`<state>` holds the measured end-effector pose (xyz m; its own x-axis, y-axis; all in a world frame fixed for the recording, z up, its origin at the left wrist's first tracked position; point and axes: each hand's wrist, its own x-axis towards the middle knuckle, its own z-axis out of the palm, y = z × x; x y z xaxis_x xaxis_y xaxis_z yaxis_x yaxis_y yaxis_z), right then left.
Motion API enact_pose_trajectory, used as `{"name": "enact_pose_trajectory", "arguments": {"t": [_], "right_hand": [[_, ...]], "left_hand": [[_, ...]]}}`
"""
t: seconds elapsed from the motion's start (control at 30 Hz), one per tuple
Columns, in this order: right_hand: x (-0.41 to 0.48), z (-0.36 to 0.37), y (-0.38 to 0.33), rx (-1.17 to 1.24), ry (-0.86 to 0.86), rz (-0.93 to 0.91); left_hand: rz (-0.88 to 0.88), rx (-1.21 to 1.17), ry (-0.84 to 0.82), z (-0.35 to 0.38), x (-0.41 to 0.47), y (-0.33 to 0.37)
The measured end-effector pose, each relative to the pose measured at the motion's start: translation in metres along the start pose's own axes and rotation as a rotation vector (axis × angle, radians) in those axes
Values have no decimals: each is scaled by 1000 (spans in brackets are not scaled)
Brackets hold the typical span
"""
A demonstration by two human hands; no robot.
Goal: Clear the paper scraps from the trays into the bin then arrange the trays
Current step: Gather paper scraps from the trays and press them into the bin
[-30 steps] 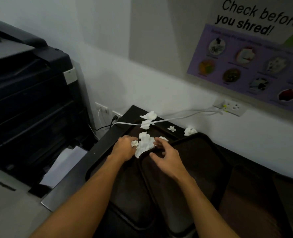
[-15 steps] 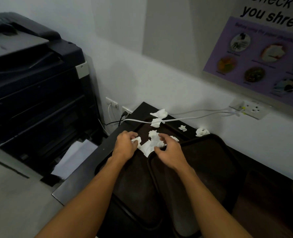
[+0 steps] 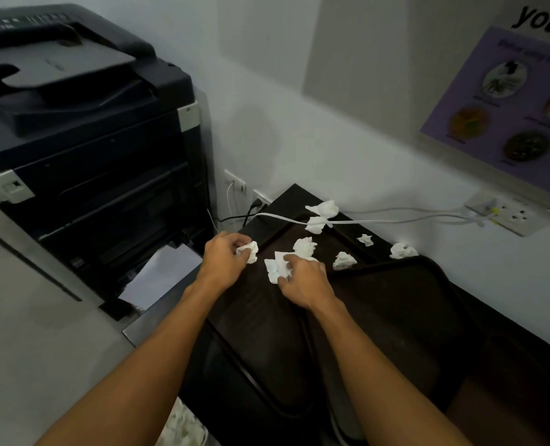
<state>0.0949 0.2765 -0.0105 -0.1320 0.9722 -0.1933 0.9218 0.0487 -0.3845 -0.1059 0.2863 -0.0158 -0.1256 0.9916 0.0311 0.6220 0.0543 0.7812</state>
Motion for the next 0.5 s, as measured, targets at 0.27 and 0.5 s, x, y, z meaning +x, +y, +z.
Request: {"name": "enact_pose_trajectory", "arguments": {"t": [0.27,0.5], "right_hand": [[-4,5,-2,372,188,-8],[7,16,0,65,-32,-124]], "left_hand": [[-21,-22,15,-9,-9,-7],[-35,-12,22,-13,-16,-9]]}}
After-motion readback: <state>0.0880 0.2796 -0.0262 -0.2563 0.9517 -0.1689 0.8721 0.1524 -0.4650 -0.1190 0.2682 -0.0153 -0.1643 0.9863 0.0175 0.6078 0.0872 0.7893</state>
